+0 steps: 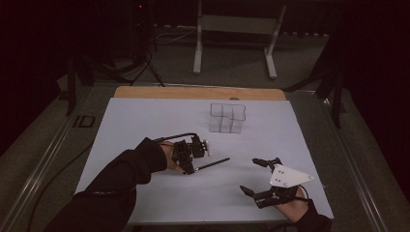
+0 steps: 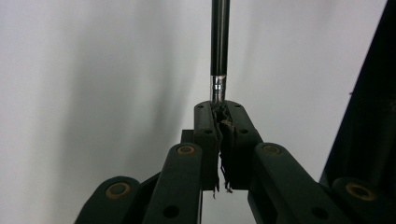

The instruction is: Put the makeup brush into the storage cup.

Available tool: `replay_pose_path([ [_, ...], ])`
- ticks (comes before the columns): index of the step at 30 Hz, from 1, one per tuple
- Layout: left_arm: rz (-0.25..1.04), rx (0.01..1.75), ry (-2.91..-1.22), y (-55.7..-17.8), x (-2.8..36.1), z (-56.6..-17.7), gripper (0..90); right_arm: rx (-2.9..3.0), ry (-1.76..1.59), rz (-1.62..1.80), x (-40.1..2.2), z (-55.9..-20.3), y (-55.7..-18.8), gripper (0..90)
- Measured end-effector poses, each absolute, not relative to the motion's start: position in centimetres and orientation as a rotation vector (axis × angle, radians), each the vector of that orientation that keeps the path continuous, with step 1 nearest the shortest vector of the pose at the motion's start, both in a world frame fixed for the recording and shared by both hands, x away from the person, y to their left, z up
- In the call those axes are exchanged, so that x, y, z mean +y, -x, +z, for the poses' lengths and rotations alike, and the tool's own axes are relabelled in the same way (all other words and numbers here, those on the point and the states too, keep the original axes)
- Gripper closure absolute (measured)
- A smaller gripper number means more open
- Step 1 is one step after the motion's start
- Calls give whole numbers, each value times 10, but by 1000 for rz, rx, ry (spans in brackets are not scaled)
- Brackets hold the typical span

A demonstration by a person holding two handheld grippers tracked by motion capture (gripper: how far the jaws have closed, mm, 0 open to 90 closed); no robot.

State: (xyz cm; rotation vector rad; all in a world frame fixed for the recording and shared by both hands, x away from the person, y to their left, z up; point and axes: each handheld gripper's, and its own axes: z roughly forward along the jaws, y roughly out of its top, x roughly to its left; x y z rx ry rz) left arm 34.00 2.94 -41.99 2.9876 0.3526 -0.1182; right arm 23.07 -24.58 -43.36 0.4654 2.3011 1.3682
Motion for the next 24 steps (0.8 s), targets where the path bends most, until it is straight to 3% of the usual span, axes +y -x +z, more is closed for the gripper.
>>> replay_pose_path([
  [8,-123,383,-2974,-343,26,-421,870,2263,-124,1182,-219,-416,-221,202],
  [24,-148,360,-2984,-342,11,-425,870,2206,209,746,-168,-450,-221,411],
])
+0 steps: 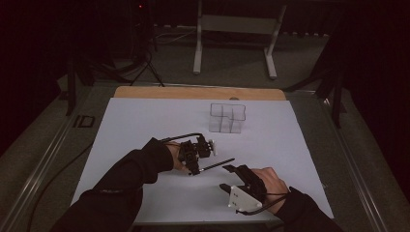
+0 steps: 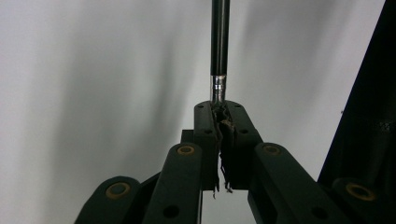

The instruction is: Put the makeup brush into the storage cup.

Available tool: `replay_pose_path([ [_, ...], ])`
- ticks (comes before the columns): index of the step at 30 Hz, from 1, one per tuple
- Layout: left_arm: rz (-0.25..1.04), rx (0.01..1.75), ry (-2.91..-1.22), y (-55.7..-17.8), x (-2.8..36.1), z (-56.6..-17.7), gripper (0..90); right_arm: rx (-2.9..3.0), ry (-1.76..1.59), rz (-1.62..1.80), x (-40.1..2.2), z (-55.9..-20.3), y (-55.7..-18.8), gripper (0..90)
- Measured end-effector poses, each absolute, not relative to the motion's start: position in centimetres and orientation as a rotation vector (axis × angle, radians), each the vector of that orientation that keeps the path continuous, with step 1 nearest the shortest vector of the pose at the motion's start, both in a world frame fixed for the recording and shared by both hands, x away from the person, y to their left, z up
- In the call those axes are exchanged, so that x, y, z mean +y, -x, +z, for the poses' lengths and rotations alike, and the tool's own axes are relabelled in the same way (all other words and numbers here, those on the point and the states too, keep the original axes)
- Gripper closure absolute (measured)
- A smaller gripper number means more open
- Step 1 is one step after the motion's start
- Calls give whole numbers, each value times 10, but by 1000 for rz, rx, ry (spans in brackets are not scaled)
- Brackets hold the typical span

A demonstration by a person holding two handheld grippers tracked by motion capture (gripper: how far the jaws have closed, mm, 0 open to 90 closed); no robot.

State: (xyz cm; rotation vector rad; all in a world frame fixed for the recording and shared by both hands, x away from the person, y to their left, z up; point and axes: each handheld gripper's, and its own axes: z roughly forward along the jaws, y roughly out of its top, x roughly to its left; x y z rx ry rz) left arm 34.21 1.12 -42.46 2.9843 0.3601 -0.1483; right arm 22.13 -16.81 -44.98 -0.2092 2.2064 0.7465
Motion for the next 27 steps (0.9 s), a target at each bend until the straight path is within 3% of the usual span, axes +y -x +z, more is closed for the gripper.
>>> replay_pose_path([
  [8,-166,375,-2986,-344,4,-426,870,2191,274,614,-160,-461,-223,580],
  [27,-187,334,-2999,-339,-8,-428,870,2056,427,385,-141,-480,-221,698],
])
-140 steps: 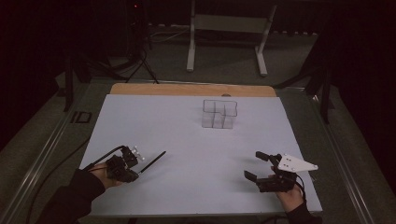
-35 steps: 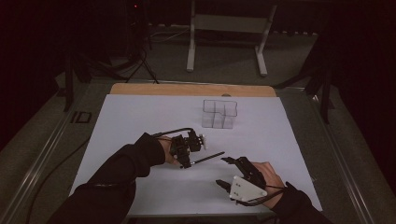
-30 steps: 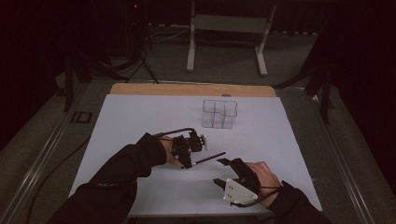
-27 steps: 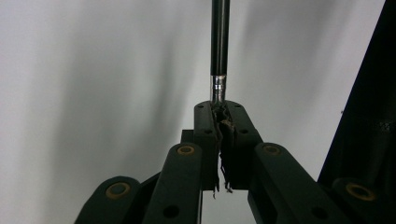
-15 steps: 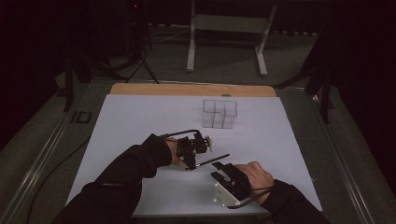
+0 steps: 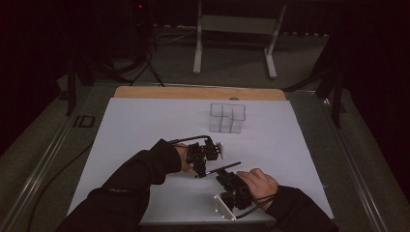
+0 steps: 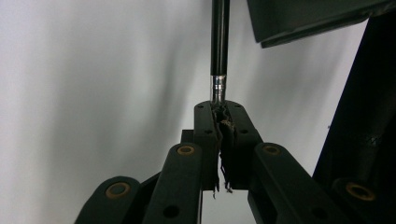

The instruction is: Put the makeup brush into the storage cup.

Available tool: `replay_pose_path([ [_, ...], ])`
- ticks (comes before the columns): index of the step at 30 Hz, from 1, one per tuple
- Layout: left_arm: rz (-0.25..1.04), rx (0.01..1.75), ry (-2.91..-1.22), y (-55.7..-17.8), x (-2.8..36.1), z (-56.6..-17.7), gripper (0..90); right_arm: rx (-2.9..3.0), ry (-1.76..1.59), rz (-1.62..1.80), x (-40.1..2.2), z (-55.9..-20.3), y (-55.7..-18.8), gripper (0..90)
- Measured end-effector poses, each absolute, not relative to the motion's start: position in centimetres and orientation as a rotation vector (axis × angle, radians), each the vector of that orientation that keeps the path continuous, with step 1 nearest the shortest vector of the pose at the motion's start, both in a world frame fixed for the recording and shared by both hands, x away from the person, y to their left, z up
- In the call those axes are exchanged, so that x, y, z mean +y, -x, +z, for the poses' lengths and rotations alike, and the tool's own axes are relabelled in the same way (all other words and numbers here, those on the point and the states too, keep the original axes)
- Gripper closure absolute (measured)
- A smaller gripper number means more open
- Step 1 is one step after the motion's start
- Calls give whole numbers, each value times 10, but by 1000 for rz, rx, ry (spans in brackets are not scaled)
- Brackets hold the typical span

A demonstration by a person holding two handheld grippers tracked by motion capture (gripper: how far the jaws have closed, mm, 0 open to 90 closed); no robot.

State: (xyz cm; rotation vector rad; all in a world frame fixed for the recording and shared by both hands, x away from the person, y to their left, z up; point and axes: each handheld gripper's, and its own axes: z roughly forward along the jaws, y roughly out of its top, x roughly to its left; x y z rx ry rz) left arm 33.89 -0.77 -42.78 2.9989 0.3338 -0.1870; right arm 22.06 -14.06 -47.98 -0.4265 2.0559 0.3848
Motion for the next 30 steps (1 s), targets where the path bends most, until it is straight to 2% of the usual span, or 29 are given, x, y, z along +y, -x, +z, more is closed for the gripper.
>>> replay_pose_path([
  [9,-191,336,-2992,-339,-9,-427,870,1987,462,263,-137,-488,-220,749],
  [30,-208,347,-2982,-338,-11,-430,870,1933,498,185,-126,-502,-220,790],
])
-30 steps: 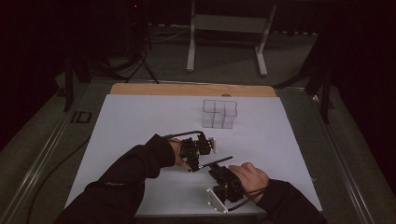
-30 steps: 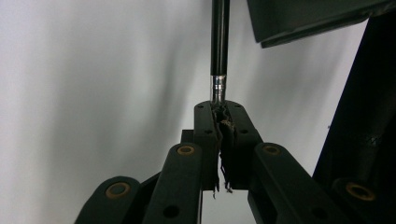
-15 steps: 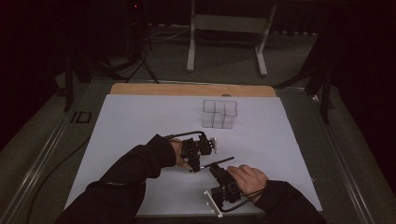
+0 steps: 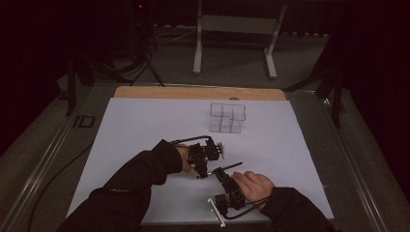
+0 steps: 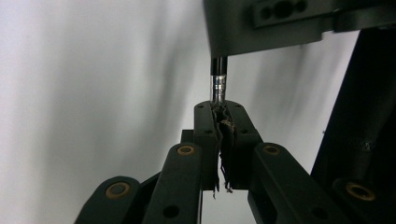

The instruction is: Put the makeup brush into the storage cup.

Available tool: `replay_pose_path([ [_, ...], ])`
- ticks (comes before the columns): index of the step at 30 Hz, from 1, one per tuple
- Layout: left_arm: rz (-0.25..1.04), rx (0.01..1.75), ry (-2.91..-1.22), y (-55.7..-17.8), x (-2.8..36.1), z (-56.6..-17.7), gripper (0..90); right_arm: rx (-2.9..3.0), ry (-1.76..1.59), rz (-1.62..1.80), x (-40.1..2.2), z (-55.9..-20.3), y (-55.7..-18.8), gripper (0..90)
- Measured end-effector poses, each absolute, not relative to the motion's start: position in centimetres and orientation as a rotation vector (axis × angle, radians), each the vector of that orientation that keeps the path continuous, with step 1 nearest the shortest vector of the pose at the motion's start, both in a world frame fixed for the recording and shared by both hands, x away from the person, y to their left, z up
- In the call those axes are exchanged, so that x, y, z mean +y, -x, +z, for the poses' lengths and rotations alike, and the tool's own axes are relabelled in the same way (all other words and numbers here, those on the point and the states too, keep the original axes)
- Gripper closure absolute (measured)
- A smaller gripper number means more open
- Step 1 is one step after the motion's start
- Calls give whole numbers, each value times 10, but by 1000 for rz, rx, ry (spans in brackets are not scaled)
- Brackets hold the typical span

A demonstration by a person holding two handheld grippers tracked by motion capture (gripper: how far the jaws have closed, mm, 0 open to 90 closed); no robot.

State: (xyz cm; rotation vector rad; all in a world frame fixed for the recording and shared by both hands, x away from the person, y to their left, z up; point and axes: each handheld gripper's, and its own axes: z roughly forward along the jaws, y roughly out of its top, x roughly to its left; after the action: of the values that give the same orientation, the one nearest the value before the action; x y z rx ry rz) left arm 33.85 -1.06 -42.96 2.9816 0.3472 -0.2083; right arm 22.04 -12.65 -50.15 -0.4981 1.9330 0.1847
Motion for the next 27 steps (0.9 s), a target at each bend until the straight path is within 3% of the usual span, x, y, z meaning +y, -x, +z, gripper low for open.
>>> replay_pose_path([
  [14,-218,344,-2969,-340,-10,-430,865,1938,523,190,-121,-502,-222,838],
  [15,-152,310,-2951,-338,-10,-431,865,1940,518,186,-122,-503,-221,840],
  [18,-35,286,-2954,-332,-9,-430,656,1948,508,180,-125,-502,-223,841],
  [27,-14,378,-2835,-335,8,-410,562,1947,486,193,-131,-497,-225,842],
])
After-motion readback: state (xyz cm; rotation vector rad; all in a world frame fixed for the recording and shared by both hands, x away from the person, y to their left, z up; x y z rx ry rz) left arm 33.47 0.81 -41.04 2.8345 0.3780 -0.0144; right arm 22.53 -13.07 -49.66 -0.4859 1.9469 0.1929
